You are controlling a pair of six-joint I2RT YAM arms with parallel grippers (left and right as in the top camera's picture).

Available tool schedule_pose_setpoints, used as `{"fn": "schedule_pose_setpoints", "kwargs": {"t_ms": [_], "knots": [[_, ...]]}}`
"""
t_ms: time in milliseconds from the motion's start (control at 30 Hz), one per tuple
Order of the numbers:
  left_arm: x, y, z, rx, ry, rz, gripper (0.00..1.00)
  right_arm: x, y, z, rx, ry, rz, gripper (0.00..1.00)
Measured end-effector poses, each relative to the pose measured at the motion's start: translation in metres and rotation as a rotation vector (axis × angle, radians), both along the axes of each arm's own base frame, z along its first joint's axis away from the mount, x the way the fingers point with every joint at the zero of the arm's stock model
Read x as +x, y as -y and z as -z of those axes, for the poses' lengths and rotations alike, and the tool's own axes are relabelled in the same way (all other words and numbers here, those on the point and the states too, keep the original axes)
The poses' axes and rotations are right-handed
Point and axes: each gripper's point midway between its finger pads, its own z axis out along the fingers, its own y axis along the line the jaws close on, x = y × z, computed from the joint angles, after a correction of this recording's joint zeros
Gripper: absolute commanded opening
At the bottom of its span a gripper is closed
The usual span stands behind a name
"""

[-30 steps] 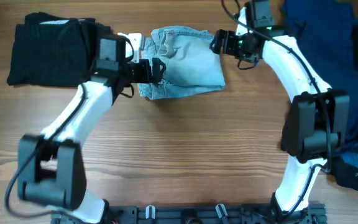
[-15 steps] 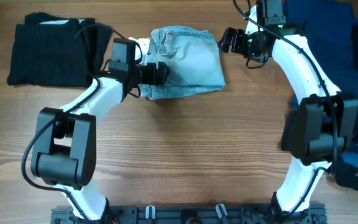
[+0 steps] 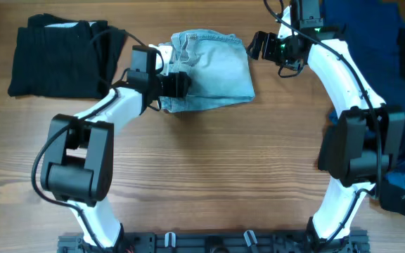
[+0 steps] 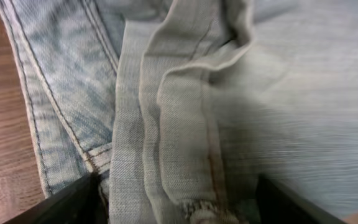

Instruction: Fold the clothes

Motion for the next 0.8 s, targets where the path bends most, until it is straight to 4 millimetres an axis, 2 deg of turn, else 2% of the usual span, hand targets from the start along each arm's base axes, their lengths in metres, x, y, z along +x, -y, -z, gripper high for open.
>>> {"fn": "schedule_pose_setpoints", "kwargs": {"t_ms": [100, 267, 367, 600, 800], "knots": [[0.0017, -0.0002, -0.0002, 0.001, 0.007, -0.003, 0.64, 0.0, 0.0, 0.0, 0.0, 0.0, 0.0, 1.0], [0.0054, 0.0006, -0.0033, -0.006, 0.025, -0.007, 0.56, 0.0, 0.0, 0.0, 0.0, 0.0, 0.0, 1.0], [0.0071, 0.001, -0.005, -0.013, 0.031, -0.012, 0.45, 0.0, 0.0, 0.0, 0.0, 0.0, 0.0, 1.0], [0.0081, 0.0007, -0.0055, -0.013, 0.035, -0.017, 0.38, 0.0002, 0.0, -0.0001, 0.0, 0.001, 0.0, 1.0], [0.0064, -0.0005, -0.0068, -0.009, 0.028, -0.021, 0.2, 0.001, -0.0001, -0.0005, 0.001, 0.005, 0.0, 1.0]]}}
